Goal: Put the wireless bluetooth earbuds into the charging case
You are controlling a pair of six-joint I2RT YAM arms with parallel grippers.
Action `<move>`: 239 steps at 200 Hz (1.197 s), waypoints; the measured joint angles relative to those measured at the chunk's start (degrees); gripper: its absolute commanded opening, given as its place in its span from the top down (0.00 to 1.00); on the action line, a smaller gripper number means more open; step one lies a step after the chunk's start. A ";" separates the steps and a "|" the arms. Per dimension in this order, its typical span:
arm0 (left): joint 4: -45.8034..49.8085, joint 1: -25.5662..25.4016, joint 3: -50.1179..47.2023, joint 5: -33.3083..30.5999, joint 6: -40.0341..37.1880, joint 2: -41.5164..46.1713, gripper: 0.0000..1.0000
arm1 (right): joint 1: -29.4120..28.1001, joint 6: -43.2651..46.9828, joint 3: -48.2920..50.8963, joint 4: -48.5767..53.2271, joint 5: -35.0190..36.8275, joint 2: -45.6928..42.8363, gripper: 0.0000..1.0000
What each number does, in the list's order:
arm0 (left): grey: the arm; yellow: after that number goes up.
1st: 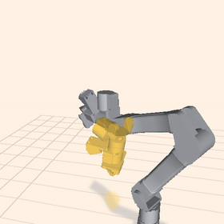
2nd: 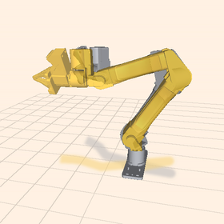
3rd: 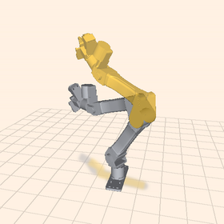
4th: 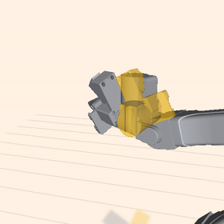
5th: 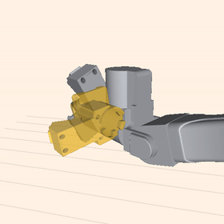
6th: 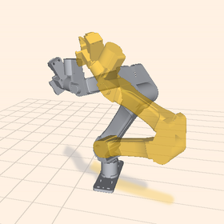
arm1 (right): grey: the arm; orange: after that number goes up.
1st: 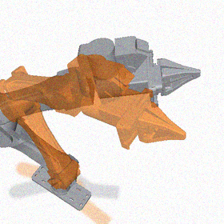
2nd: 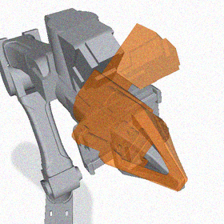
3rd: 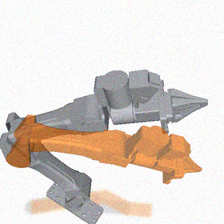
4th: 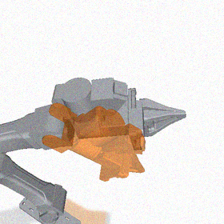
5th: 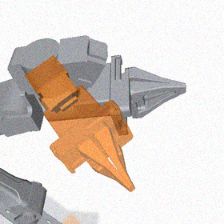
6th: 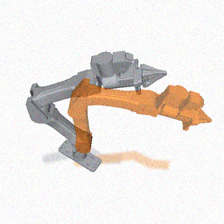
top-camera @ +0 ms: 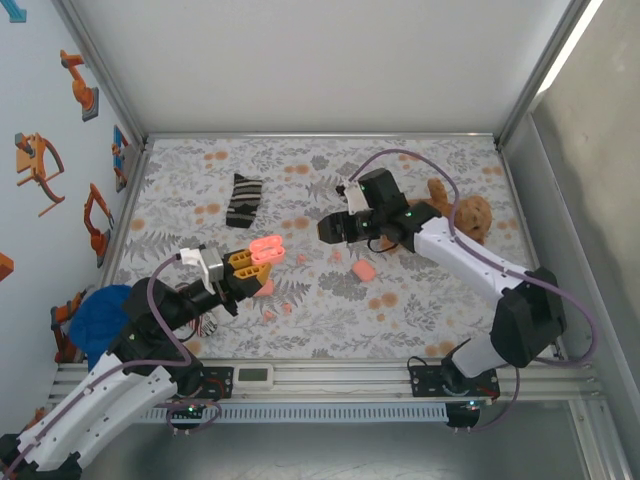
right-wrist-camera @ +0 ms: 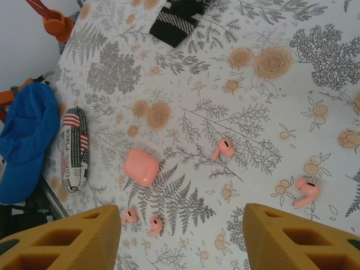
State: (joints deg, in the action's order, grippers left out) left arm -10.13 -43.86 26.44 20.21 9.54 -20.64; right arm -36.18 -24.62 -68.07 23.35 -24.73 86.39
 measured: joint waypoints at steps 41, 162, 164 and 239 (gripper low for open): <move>0.96 0.00 -0.09 -0.59 -0.02 0.33 1.00 | -0.96 -0.07 -3.26 1.18 1.31 8.24 0.47; 2.49 0.00 -0.31 -1.40 -0.04 2.36 1.00 | -5.79 3.17 -17.27 8.07 5.40 28.22 0.51; 2.51 0.00 -0.33 -1.40 -0.04 2.38 1.00 | -5.84 3.23 -17.44 8.13 5.38 28.48 0.51; 4.24 0.00 -0.33 -2.03 -0.04 3.17 1.00 | -7.50 5.18 -23.71 11.10 7.23 35.04 0.53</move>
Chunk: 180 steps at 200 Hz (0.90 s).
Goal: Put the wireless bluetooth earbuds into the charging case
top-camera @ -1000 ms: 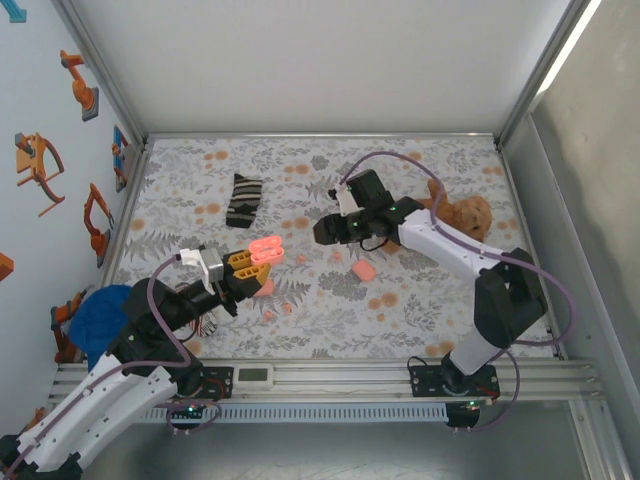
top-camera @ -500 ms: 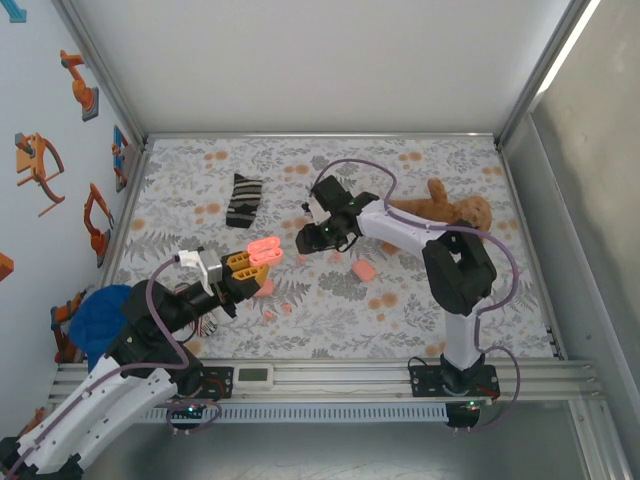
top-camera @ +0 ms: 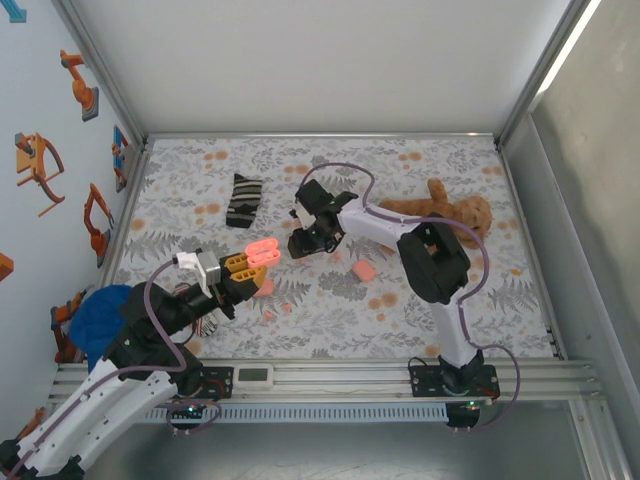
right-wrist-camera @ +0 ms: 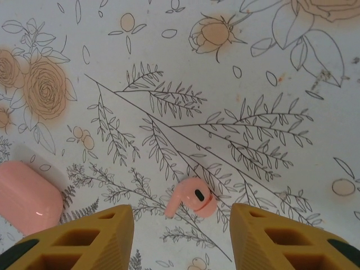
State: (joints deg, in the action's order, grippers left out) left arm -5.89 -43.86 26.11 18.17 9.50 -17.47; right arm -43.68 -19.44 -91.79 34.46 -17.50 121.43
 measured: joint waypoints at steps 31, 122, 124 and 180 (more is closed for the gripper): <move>0.39 0.00 -0.13 -0.42 0.00 0.59 1.00 | -0.31 0.68 -0.92 0.85 0.68 1.29 0.53; 0.61 0.00 -0.52 -0.68 0.00 0.85 1.00 | -0.46 1.49 -2.32 1.38 0.94 3.89 0.59; 0.63 0.00 -0.52 -0.66 0.00 0.85 1.00 | -0.46 1.46 -2.38 1.38 0.96 3.98 0.59; 0.79 0.00 -0.59 -0.98 0.00 1.25 1.00 | -0.46 1.92 -3.41 2.08 1.57 4.26 0.64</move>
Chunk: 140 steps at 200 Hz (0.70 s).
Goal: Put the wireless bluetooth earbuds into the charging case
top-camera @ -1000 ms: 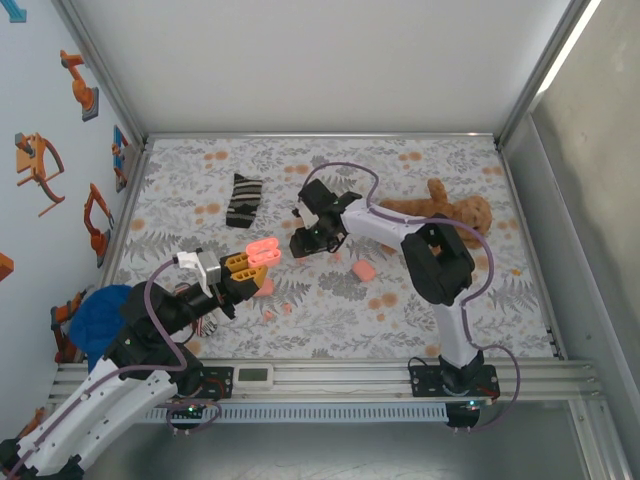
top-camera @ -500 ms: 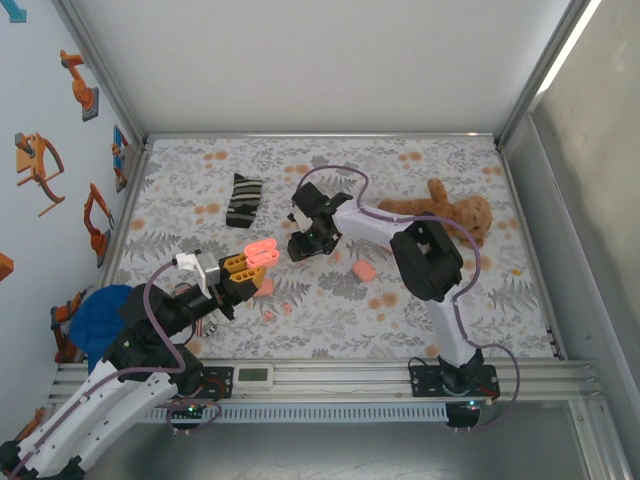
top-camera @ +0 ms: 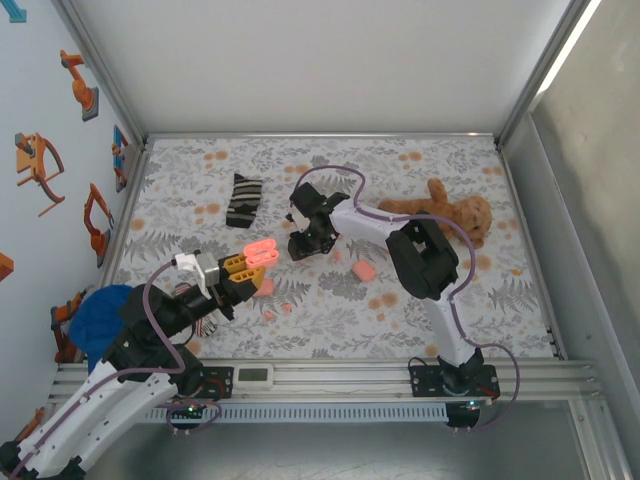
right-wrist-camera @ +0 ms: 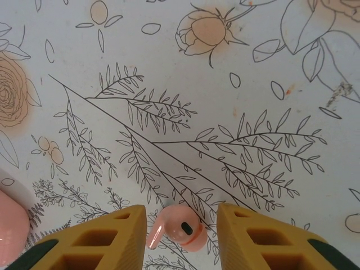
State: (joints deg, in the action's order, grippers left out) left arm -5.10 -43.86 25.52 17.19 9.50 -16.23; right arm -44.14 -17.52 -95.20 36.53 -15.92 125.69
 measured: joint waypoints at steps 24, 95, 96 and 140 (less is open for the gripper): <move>0.02 0.00 -0.28 -0.26 0.02 0.09 1.00 | -0.04 0.33 -0.13 0.24 0.20 0.00 0.64; 0.02 0.00 -0.52 -0.70 0.02 0.22 1.00 | -0.63 0.85 -0.24 0.59 0.42 0.66 0.70; 0.02 0.00 -0.52 -0.72 0.02 0.22 1.00 | -0.63 0.81 -0.24 0.59 0.42 0.66 0.70; 0.02 0.00 -0.52 -0.90 0.00 0.31 1.00 | -0.74 0.92 -0.24 0.59 0.35 0.74 0.76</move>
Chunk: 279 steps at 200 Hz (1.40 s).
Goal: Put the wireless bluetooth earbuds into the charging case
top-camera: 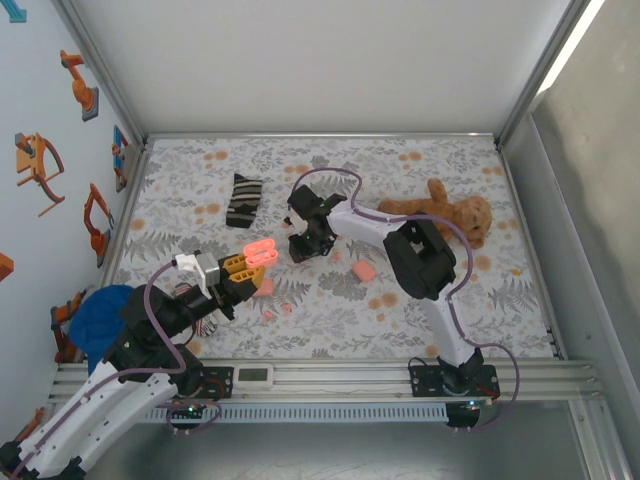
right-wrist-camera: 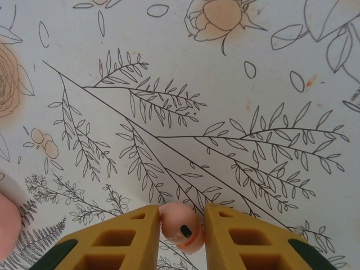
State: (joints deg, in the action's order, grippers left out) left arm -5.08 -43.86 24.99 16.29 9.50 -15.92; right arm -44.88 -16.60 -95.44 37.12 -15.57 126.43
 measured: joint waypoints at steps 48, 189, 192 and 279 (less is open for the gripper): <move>0.02 0.00 0.00 -0.07 0.02 0.02 1.00 | -0.22 -0.02 0.00 -0.04 -0.17 0.00 0.78; 0.55 0.00 0.00 -0.39 0.00 0.33 1.00 | -0.22 -0.02 2.25 -0.55 -0.37 -2.43 0.80; 0.59 0.00 0.00 -0.44 0.02 0.35 1.00 | -0.22 0.00 2.36 -0.55 -0.37 -2.60 0.80; 1.90 0.00 -0.04 -1.81 0.04 0.81 1.00 | -0.22 0.61 7.82 -2.19 0.68 -12.57 0.80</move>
State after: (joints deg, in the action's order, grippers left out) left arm -3.18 -43.86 24.95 14.48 9.54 -15.11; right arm -45.10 -15.99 -87.61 34.94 -14.90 113.86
